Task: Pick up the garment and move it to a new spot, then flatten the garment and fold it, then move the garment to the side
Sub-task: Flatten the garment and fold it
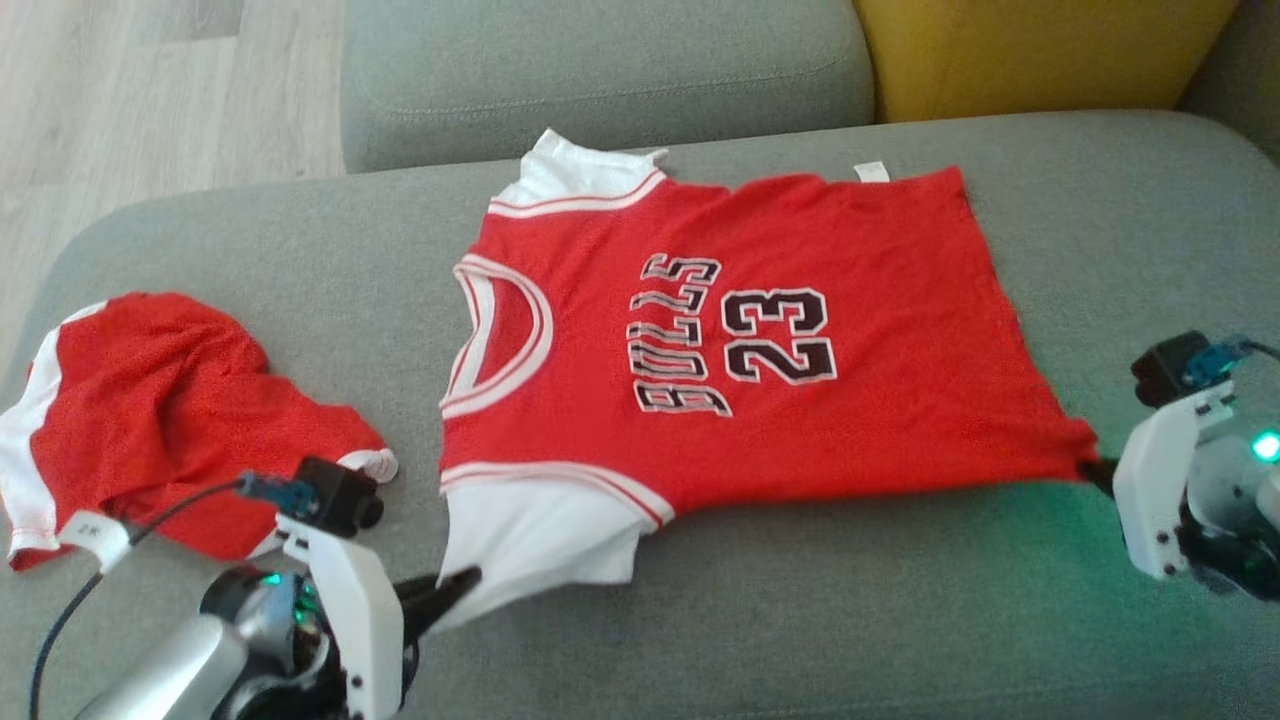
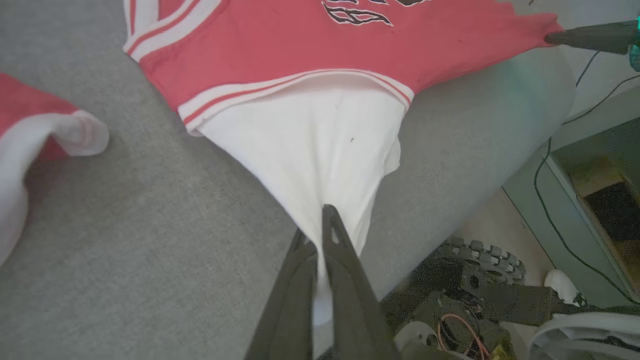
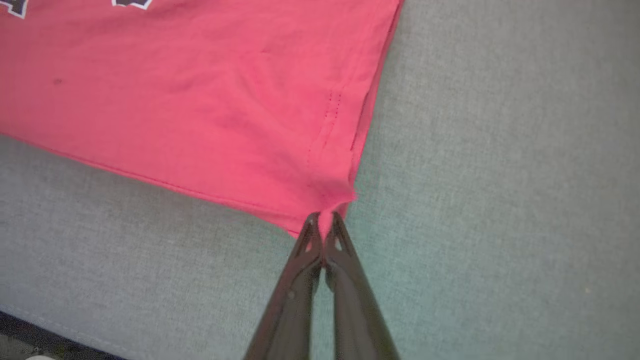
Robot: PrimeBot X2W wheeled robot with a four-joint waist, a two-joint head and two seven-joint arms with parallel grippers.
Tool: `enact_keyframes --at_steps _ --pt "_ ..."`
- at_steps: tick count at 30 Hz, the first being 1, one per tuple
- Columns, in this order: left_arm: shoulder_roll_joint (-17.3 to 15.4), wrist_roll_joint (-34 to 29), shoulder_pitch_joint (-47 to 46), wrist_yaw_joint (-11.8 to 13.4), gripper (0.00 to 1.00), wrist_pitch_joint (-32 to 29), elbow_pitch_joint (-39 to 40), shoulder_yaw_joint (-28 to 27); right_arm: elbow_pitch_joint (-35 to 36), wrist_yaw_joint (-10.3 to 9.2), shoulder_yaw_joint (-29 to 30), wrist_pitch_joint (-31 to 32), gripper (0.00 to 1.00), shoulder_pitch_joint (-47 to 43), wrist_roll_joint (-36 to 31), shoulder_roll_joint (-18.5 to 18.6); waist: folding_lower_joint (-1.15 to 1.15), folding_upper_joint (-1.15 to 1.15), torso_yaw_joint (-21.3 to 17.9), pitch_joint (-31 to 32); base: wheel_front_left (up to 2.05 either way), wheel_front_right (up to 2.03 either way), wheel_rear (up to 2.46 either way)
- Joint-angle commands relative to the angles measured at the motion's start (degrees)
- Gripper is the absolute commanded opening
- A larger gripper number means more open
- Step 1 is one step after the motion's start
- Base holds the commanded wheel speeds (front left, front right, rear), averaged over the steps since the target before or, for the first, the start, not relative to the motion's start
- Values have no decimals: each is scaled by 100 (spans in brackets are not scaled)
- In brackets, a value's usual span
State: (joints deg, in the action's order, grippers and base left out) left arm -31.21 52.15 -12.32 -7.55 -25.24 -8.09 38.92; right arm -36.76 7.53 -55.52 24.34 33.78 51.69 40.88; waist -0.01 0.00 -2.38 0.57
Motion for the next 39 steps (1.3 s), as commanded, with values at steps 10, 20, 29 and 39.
enact_keyframes --at_steps 10,20,29,39 --pt "-742 601 260 28 0 -700 1120 -165 791 -4 -274 1169 0 -380 862 872 1 0 -95 122 0 0 0" --pt "-1016 888 427 101 0 -952 1669 -232 1179 -4 -80 1792 0 -532 1156 1157 1 0 -152 103 0 0 0" --pt "-884 836 -68 159 0 -658 1791 -586 1174 -4 382 1707 0 -335 929 971 1 0 -160 -100 0 0 0" --pt "-499 877 -1228 140 0 -671 1497 -833 786 -4 902 1483 0 201 320 469 1 0 -188 -646 0 0 0"
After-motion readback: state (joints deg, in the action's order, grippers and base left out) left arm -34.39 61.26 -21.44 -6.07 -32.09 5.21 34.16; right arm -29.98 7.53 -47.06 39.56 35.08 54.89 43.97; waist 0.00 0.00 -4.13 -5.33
